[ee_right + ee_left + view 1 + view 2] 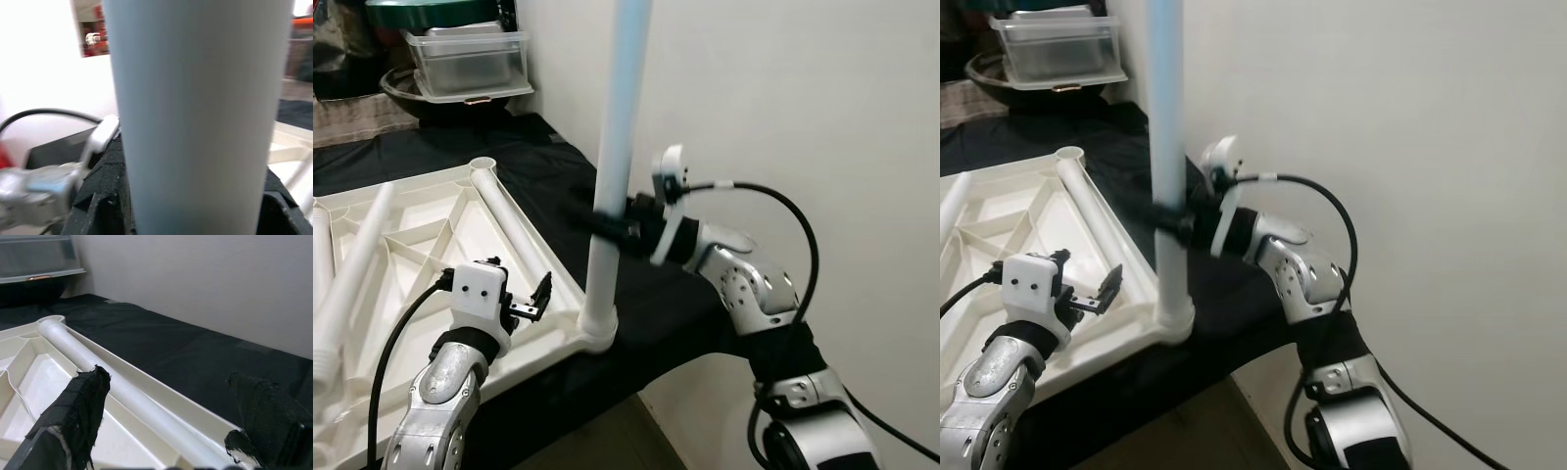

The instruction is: Building children table

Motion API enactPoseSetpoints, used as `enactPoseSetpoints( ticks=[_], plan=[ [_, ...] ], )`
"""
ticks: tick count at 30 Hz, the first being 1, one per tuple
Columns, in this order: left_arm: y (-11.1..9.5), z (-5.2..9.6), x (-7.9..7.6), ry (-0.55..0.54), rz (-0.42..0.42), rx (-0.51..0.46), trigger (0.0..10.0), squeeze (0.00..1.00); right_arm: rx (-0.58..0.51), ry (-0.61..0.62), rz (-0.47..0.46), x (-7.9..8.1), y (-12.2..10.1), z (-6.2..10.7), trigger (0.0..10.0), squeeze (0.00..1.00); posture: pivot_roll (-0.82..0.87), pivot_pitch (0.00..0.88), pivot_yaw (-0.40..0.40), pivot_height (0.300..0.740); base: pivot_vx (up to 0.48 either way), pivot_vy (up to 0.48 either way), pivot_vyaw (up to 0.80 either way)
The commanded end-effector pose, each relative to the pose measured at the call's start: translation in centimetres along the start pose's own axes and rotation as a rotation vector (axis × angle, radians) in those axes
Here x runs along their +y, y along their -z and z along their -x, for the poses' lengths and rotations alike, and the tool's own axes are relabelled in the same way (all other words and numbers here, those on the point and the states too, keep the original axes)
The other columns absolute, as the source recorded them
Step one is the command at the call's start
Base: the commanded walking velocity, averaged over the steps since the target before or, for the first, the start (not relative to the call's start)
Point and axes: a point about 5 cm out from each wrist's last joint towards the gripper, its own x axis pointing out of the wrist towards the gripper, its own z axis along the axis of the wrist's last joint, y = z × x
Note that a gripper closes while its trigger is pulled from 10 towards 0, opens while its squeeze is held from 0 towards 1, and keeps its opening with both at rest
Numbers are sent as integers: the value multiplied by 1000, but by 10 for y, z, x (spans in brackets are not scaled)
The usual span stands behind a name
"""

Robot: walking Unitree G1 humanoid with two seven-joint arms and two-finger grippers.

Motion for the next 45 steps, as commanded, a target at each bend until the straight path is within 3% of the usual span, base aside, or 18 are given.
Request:
enactPoseSetpoints(
  ticks=[1,6,8,10,11,13,16,19,21,22,23,30,31,33,34,36,38,45],
  plan=[
    [2,2,-2,1,-10,5,10000,0,51,-60,-25,5,14,-6,0,0,125,0,-121,740,0,0,0],
    [2,4,-1,-1,-13,10,10000,0,89,22,-34,-3,29,-12,0,0,129,0,-118,740,0,0,0],
    [3,5,2,0,-18,16,10000,0,196,280,-41,-23,42,-5,0,0,117,0,-113,740,0,0,0],
    [3,5,2,0,-18,16,10000,0,196,280,-41,-23,42,-5,0,0,117,0,-113,740,0,0,0],
    [3,5,3,1,-19,16,10000,0,238,370,-34,-29,46,-2,0,0,117,0,-113,740,0,0,0],
    [3,4,2,1,-17,16,10000,0,276,855,-60,-54,56,19,0,0,105,0,-111,740,0,0,0],
    [4,2,-1,4,-10,17,10000,0,274,1145,-86,-58,68,36,0,0,98,0,-103,740,0,0,0],
    [4,1,-6,18,-5,16,10000,0,254,1262,-90,-46,77,39,0,0,101,0,-98,740,0,0,0],
    [4,1,-6,19,-5,16,10000,0,248,1263,-94,-41,77,35,0,0,97,0,-93,740,0,0,0],
    [4,1,-5,19,-6,16,10000,0,249,1222,-106,-36,78,27,1059,0,93,0,-87,740,0,0,0],
    [3,0,-4,19,-7,16,10000,0,251,1190,-114,-33,79,22,10000,0,93,0,-87,740,0,0,0],
    [6,-1,-1,20,-10,23,10000,0,149,1060,-71,-30,64,6,10000,0,80,0,-78,740,0,0,0],
    [16,-2,0,17,-2,51,10000,0,67,905,-91,-32,50,-1,10000,1000,77,0,-81,740,0,0,0],
    [16,-2,0,17,-2,51,10000,0,67,905,-91,-32,50,-1,10000,1000,77,0,-81,740,0,0,0],
    [21,-1,1,15,28,62,10000,0,15,711,-85,-28,38,-6,10000,0,81,0,-84,740,0,0,0],
    [25,0,4,19,105,66,10000,0,-56,326,-24,-7,19,-6,10000,0,88,0,-87,740,0,0,0],
    [24,0,6,21,131,61,10000,0,-33,198,-7,0,17,-2,10000,0,93,0,-92,740,0,0,0],
    [23,2,3,49,152,54,10000,0,69,45,44,4,23,-1,9216,0,101,0,-97,740,0,0,0]
  ],
)
